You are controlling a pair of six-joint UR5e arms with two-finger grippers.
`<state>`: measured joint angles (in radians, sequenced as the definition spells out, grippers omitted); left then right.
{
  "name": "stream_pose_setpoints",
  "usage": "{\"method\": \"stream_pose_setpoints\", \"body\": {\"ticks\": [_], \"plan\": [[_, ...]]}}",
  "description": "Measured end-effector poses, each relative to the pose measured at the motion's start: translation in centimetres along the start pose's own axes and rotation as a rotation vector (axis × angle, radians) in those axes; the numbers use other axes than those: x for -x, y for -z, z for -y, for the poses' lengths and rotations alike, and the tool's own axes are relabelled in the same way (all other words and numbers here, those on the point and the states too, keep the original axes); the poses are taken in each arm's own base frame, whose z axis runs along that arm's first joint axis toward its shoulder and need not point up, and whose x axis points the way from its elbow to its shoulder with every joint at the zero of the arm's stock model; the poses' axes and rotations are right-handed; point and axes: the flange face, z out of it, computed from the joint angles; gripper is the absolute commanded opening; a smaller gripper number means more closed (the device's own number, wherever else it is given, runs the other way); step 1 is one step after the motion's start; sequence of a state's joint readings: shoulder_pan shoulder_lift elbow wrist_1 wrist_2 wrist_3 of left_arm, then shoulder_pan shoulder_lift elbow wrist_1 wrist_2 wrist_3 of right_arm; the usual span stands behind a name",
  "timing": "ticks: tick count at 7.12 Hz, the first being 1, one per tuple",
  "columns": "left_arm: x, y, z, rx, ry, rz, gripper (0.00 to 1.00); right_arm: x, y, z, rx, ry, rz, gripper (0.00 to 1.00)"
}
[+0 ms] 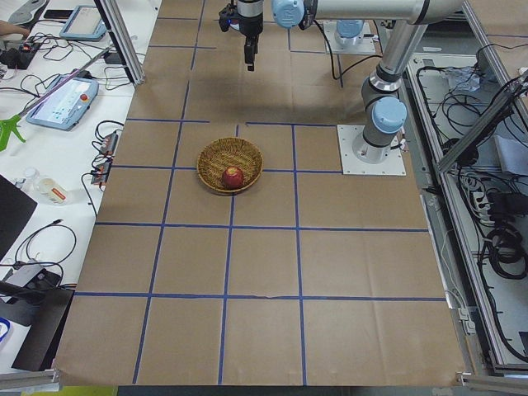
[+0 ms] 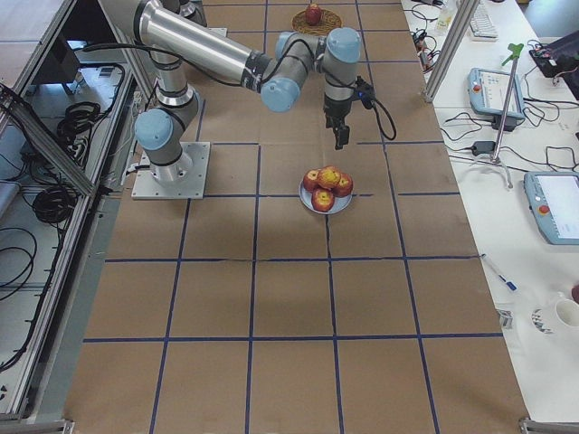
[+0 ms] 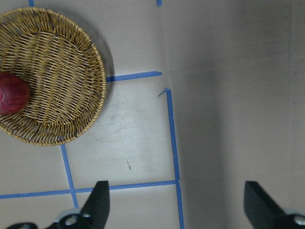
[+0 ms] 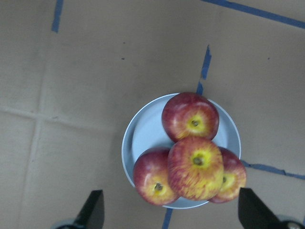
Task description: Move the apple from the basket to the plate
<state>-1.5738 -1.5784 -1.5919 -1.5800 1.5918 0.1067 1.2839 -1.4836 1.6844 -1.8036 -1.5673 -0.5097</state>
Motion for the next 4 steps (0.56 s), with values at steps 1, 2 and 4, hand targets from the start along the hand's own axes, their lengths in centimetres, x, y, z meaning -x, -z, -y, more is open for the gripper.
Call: {"method": "stream_pose_setpoints", "body": {"ticks": [1,2,4], "plan": [[0.0,0.0,0.0,0.000,0.000,-0.002,0.99,4.0,1.8,-0.8,0.020,-0.034,0.012,1.00],[-0.1,-0.1,0.0,0.001,0.000,-0.004,0.99,8.9,3.4,-1.6,0.033,-0.082,0.016,1.00],[-0.1,-0.1,0.0,0.002,0.000,-0.004,0.99,16.4,4.9,-3.2,0.061,-0.132,0.006,1.00]]}}
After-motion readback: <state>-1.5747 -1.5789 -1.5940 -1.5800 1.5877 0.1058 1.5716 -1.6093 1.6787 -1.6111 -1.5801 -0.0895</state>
